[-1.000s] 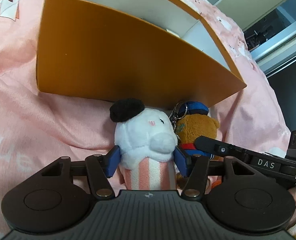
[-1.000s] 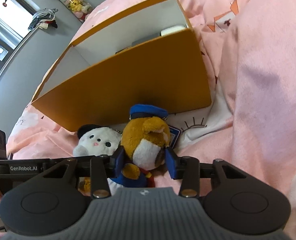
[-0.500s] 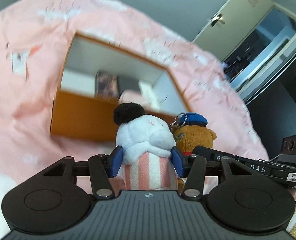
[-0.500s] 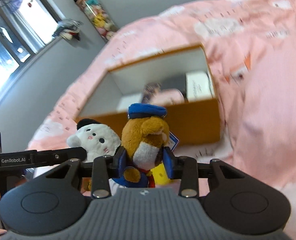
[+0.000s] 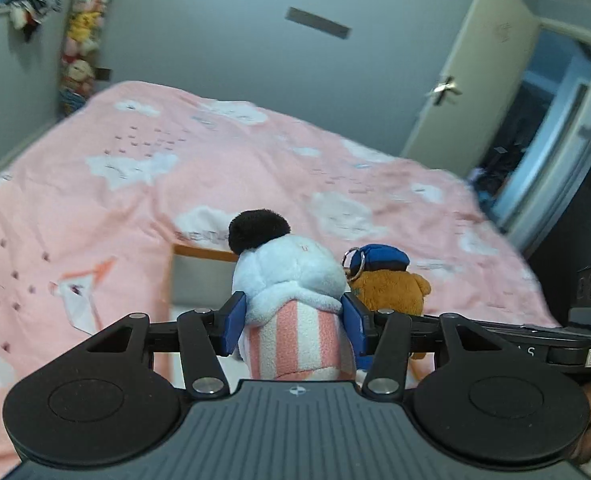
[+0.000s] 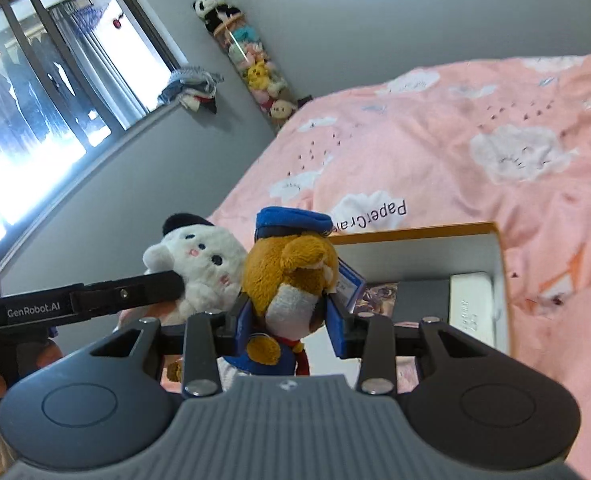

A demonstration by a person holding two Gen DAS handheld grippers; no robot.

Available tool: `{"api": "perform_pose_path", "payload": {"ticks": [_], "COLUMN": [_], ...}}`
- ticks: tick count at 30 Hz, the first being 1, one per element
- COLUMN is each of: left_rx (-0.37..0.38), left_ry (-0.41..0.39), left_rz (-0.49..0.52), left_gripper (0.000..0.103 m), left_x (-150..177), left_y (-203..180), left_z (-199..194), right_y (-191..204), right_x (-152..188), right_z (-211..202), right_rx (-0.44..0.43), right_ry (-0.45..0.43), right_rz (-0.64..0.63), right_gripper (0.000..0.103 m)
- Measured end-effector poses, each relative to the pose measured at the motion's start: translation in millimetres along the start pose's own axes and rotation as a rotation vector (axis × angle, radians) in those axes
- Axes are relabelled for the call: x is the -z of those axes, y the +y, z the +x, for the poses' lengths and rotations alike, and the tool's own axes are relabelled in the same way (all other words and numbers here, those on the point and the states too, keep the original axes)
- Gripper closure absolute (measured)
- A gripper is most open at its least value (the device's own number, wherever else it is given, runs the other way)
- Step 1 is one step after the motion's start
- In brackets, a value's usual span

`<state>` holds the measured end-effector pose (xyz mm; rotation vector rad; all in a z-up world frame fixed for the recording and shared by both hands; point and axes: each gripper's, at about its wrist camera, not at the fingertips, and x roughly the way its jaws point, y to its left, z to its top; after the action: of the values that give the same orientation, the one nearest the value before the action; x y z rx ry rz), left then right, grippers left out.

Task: Organize objects
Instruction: 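Lift the panda plush and bear keychain over the orange box with both tools, then lower the panda and bear into the orange box and open both tools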

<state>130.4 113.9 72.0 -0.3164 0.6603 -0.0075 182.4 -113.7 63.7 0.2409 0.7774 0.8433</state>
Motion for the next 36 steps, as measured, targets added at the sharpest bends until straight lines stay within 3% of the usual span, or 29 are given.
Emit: {"api": "perform_pose_path", "payload": {"ticks": [6, 9, 20, 30, 36], "left_rx": [-0.119, -0.150, -0.220, -0.266, -0.236], "left_ry": [0.115, 0.166, 0.289, 0.360, 0.370], "left_rz": [-0.038, -0.042, 0.060, 0.246, 0.309], "left_gripper": [0.045, 0.045, 0.045, 0.043, 0.040], "left_x": [9, 19, 44, 60, 57], "left_y": [20, 30, 25, 16, 13], "left_z": [60, 73, 102, 119, 116], "right_y": [-28, -42, -55, -62, -61], "right_x": [-5, -3, 13, 23, 25], "right_z": [76, 106, 158, 185, 187], "right_rx": [-0.014, -0.036, -0.021, -0.013, 0.000], "right_ry": [0.172, 0.262, 0.472, 0.555, 0.546], "right_rz": [0.048, 0.081, 0.023, 0.016, 0.013], "right_gripper": [0.063, 0.063, 0.063, 0.063, 0.061]}}
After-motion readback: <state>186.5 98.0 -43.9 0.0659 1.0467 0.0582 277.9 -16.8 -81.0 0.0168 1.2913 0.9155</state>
